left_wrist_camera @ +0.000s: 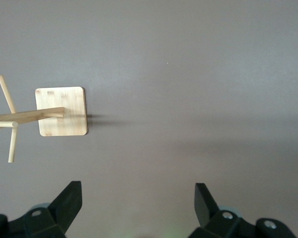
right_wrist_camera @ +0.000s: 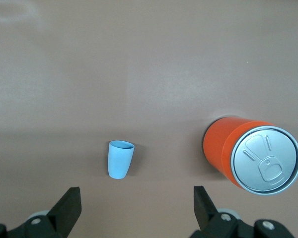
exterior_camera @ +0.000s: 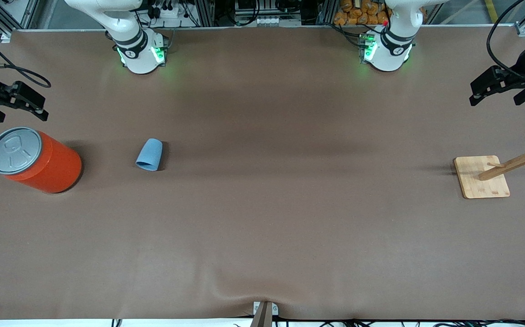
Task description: Flip cup
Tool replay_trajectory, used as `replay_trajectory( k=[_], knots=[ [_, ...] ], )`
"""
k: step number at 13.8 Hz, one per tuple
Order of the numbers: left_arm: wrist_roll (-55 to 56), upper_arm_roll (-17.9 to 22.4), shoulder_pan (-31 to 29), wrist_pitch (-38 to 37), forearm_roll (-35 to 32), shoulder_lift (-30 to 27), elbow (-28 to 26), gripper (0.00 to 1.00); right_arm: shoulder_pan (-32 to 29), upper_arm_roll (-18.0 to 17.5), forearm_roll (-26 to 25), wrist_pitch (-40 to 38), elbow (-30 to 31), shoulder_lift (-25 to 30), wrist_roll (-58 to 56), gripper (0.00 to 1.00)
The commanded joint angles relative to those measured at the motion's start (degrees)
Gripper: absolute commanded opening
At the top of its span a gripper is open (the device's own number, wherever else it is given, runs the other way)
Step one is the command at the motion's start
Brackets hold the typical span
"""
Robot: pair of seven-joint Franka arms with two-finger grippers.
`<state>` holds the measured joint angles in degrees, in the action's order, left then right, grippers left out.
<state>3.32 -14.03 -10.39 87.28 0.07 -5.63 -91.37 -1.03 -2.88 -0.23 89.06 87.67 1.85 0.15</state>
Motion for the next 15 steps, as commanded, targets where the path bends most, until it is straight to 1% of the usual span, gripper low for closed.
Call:
replay_trajectory(
  k=[1,6,8,10,11,13,15],
  knots=[
    [-1.29,-0.3,-0.42,-1.94,1.07,0.62,1.64,1.0,-0.99,-0.73,-0.56,-0.38,-1.36,-0.71,-0.67,1.0],
    [-1.56,-0.21,-0.42,-2.03,0.99,0.79,2.34,1.0,-0.73,-0.73,-0.56,-1.17,-1.19,-1.32,-0.76,1.0],
    [-1.65,-0.21,-0.42,-2.03,0.99,1.23,2.78,1.0,-0.38,-0.9,-0.64,-1.34,-1.01,-3.16,-1.2,1.0],
    [-1.73,-0.21,-0.42,-2.03,0.99,1.32,2.69,1.0,0.41,-1.08,-0.56,-4.14,0.21,-3.78,-1.38,1.0],
    [-1.73,-0.21,-0.42,-2.03,0.99,1.32,2.52,1.0,0.94,-1.08,0.92,-5.2,1.09,-4.39,-0.85,1.0],
    [-1.73,-0.3,-0.42,-2.03,1.07,1.32,2.43,1.0,1.21,-1.08,4.35,-4.87,6.69,-4.14,-0.23,1.0],
    [-1.73,-0.3,-0.42,-2.03,1.07,1.32,2.43,1.0,1.29,-1.08,5.33,0.3,13.11,-3.69,2.04,1.0]
  ],
)
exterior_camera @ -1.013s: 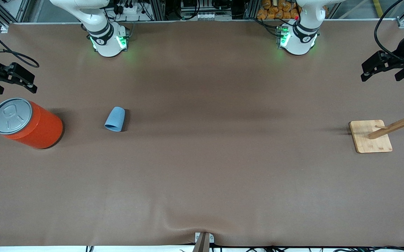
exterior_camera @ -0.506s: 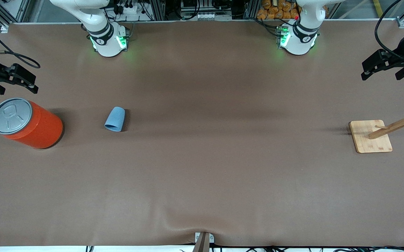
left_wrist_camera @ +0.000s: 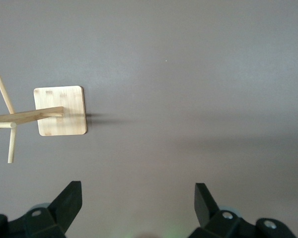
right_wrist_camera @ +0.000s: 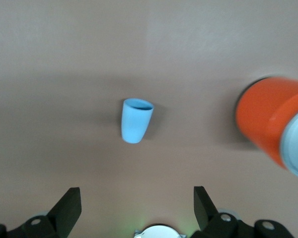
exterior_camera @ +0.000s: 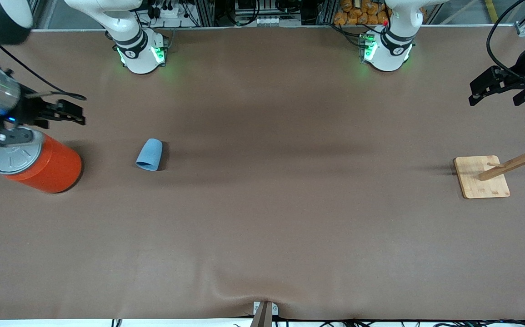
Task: Flip cup
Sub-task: 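Reach the right gripper down to the light-blue cup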
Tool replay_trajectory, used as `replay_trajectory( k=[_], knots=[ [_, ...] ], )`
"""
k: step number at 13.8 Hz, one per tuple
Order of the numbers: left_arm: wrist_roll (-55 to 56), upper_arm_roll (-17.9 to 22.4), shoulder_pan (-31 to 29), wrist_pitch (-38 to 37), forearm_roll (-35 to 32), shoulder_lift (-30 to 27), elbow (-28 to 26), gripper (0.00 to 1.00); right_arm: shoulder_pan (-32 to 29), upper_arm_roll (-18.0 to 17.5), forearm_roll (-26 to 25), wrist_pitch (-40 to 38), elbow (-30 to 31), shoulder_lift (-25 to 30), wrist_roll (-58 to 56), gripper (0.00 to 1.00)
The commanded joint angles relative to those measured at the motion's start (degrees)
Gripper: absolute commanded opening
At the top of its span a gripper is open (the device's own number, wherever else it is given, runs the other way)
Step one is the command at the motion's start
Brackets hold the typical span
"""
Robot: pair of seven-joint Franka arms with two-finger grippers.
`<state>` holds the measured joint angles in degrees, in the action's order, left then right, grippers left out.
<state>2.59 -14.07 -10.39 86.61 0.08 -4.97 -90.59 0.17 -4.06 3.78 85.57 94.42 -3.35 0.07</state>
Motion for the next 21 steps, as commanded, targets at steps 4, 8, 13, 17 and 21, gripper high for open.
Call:
replay_trajectory(
  k=[4,8,13,17,21],
  knots=[
    [-1.0,-0.26,-0.33,-1.45,1.06,0.66,1.39,1.0,0.62,0.01,1.5,18.55,21.21,4.32,3.01,1.0],
    [-0.92,-0.26,-0.42,-1.45,1.06,0.66,1.47,1.0,0.27,0.19,5.98,34.35,33.6,3.79,6.7,1.0],
    [-0.83,-0.26,-0.33,-1.36,1.06,0.75,1.65,1.0,0.62,0.1,7.82,45.01,39.34,0.64,7.49,1.0],
    [-0.83,-0.26,-0.33,-1.36,1.06,0.75,1.65,1.0,1.94,0.1,8.53,54.5,41.98,-4.72,8.28,1.0],
    [-0.83,-0.26,-0.33,-1.45,1.06,0.75,1.47,1.0,3.96,0.01,8.53,61.99,42.86,-9.65,11.09,1.0]
  ],
)
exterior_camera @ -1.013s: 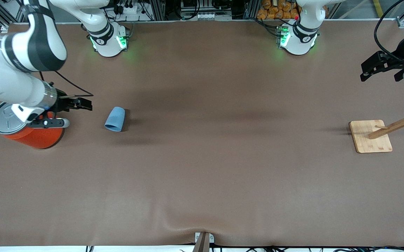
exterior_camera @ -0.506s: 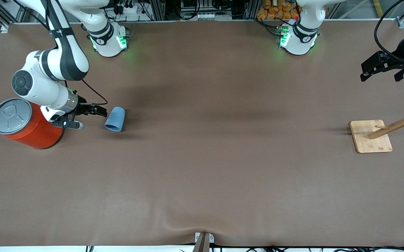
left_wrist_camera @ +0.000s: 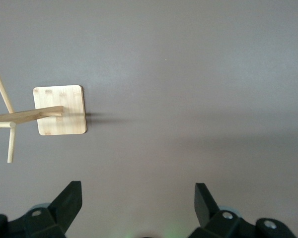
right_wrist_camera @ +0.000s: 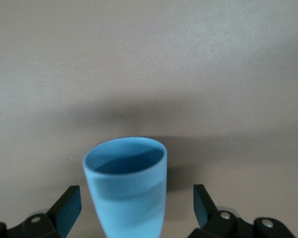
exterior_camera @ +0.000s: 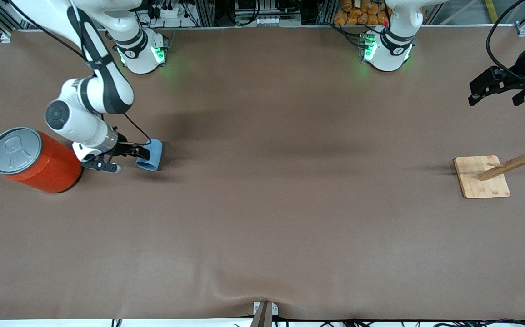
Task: Flip cup
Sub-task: 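Reach the right gripper down to the light-blue cup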
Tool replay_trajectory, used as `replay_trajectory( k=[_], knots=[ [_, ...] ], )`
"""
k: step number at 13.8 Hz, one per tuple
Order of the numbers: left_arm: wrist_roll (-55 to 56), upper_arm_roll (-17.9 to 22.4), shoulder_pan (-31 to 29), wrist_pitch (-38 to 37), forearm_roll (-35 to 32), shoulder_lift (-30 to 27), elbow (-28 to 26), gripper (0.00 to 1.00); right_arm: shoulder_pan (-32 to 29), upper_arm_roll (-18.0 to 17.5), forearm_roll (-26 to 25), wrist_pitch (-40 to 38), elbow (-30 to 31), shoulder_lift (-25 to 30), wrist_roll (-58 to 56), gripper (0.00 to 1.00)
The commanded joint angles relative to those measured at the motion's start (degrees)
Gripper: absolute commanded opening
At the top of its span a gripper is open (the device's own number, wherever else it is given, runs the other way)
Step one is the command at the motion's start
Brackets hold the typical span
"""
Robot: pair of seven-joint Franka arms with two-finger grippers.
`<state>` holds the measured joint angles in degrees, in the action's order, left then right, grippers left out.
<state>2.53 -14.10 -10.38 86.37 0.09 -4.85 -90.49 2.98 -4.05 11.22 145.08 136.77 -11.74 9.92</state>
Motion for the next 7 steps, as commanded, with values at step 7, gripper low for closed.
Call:
replay_trajectory(
  k=[7],
  knots=[
    [-0.86,-0.14,-0.52,-1.11,0.97,0.72,1.37,1.0,1.41,-0.08,1.09,5.74,0.6,-4.95,1.24,0.95]
  ],
)
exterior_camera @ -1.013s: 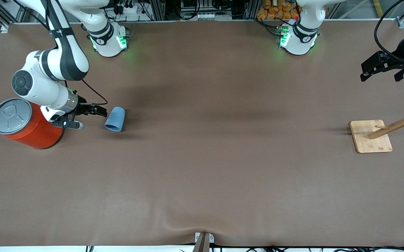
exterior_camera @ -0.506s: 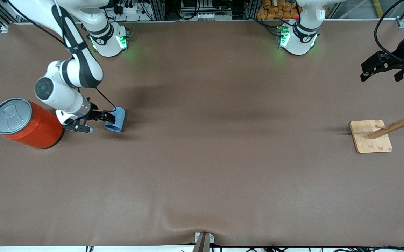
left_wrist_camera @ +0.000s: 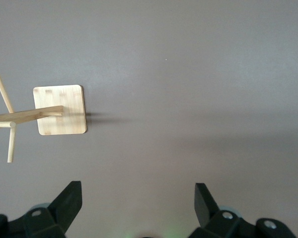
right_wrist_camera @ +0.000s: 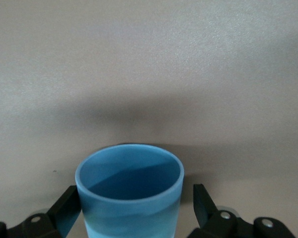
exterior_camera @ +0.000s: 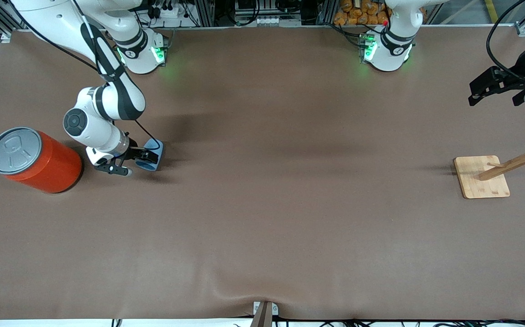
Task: Flip cup
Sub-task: 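Reach the right gripper down to the light-blue cup, then close the right gripper around the blue cup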
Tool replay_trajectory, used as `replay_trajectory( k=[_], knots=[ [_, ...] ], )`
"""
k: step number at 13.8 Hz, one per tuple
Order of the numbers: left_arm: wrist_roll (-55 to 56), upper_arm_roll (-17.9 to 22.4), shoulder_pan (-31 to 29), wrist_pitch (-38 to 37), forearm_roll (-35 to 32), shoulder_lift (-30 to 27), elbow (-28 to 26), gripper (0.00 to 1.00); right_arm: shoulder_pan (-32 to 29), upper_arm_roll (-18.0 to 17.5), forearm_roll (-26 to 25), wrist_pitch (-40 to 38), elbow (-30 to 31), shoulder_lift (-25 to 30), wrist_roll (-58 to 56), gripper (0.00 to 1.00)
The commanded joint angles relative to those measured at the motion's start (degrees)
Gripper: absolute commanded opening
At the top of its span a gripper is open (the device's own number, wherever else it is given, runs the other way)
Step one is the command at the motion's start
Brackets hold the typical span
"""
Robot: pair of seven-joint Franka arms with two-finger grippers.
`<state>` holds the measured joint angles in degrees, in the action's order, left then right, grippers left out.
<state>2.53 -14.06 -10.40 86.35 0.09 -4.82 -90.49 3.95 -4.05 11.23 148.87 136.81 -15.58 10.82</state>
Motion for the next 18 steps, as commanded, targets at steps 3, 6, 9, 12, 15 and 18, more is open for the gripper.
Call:
replay_trajectory(
  k=[3,6,9,12,15,18],
  knots=[
    [-0.86,-0.18,-0.5,-1.1,0.97,0.68,1.46,1.0,1.23,-0.08,1.08,2.13,0.3,-1.55,0.34,0.56],
    [-0.86,-0.18,-0.5,-1.1,1.05,0.86,1.46,1.0,1.59,-0.17,1.08,0.29,-1.89,-1.47,-0.01,0.31],
    [-0.77,-0.18,-0.5,-1.1,1.06,1.3,1.63,1.0,1.94,-0.17,0.99,-16.44,-12.84,-1.64,-0.53,0.31],
    [-0.77,-0.18,-0.5,-1.1,0.97,1.48,1.63,1.0,4.57,-1.74,1.08,-28.79,-27.09,-5.59,0.34,0.31],
    [-0.86,-0.18,-0.5,-1.1,0.97,1.39,1.72,1.0,5.54,-7.0,1.08,-29.43,-36.41,-9.1,-0.01,0.3],
    [-0.86,-0.18,-0.5,-1.1,0.97,1.39,1.72,1.0,7.55,-13.42,0.47,-29.25,-45.82,-14.89,-0.53,0.27]
  ],
)
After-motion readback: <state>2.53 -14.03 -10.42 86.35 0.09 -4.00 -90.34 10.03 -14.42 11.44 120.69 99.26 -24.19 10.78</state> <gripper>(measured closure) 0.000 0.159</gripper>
